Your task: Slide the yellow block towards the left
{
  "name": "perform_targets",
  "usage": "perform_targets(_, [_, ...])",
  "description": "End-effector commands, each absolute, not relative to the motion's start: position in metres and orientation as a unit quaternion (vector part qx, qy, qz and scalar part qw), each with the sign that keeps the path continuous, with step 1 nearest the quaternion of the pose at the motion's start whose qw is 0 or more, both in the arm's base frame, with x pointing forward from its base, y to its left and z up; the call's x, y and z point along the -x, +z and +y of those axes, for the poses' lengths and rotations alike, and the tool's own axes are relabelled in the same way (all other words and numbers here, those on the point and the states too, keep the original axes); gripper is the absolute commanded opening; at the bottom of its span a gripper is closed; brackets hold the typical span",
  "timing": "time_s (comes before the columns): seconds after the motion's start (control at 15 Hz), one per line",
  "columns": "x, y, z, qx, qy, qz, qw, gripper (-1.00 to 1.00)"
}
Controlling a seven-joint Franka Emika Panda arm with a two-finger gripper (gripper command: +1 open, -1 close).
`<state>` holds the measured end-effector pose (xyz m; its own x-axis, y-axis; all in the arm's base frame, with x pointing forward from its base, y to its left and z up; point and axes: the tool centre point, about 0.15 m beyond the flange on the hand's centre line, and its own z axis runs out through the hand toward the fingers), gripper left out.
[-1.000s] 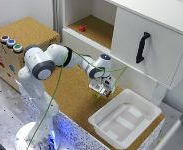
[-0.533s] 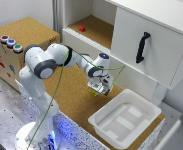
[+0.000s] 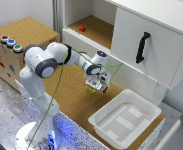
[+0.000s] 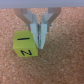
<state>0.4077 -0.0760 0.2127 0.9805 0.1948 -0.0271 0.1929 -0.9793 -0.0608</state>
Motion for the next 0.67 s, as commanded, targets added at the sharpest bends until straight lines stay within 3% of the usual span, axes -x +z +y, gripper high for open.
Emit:
perform_targets(0.0, [-0.408,0.206,-0.05,0.994,0.028,-0.098,0.043,-1.0])
perform_targets(0.6, [-0.409,0.218,-0.009,0.992,0.031,-0.121,0.036,-1.0])
